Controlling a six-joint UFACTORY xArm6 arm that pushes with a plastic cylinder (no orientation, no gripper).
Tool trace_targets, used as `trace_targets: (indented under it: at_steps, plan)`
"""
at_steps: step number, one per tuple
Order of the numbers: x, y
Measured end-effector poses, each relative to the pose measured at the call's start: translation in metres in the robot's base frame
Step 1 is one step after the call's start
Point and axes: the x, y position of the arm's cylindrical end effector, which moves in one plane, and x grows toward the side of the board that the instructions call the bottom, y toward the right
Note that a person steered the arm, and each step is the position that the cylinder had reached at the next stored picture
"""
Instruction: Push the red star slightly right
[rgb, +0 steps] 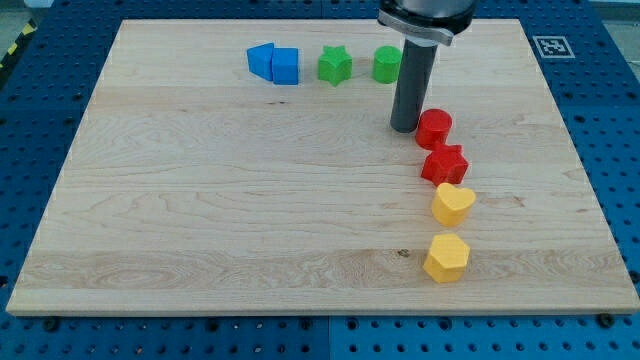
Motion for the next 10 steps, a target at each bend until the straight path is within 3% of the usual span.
trace_targets:
  at_steps: [3, 4, 6, 7, 10]
  plan:
    - [0.006, 0.032]
    - [0.007, 0.018]
    - [0.061, -0.040]
    - [0.062, -0.040]
    - [0.062, 0.019]
